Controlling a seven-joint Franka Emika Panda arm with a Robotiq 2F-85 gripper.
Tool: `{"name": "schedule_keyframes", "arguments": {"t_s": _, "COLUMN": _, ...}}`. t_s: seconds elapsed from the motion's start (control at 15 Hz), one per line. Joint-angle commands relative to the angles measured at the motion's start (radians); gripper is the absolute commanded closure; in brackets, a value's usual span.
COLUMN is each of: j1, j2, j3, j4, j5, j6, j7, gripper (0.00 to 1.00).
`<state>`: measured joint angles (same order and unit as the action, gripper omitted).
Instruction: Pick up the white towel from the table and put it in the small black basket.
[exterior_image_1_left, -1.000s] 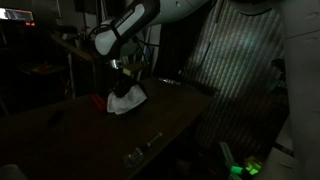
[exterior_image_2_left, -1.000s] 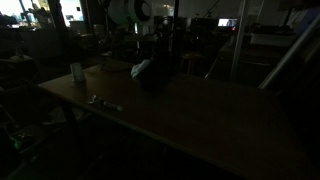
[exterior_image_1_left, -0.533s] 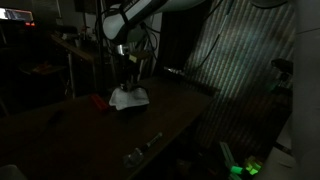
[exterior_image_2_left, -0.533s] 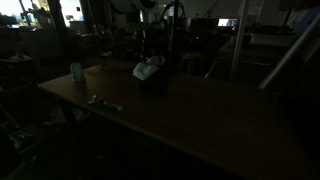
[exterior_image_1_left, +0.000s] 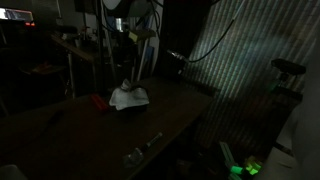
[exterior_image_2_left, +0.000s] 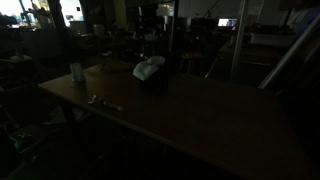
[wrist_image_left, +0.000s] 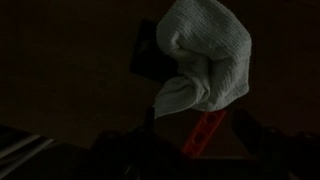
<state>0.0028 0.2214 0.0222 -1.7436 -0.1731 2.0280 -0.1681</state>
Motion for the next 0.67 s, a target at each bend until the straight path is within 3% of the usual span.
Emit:
{"name": "schedule_keyframes", "arguments": {"t_s": 0.0, "j1": 0.024, "j2": -0.016, "j3": 0.013, "j4": -0.018, "j5": -0.003, "j6": -0.005, "j7": 0.007, "gripper": 0.50}}
{"name": "schedule_keyframes", "arguments": {"t_s": 0.47, "j1": 0.037, "j2": 0.042, "j3": 0.024, "j4": -0.034, "j5": 0.005, "j6": -0.015, "j7": -0.016, "gripper": 1.00}}
{"name": "schedule_keyframes", "arguments": {"t_s": 0.6, "j1": 0.035, "j2": 0.066, "j3": 0.024, "j4": -0.032, "j5": 0.003, "j6": -0.018, "j7": -0.023, "gripper": 1.00}}
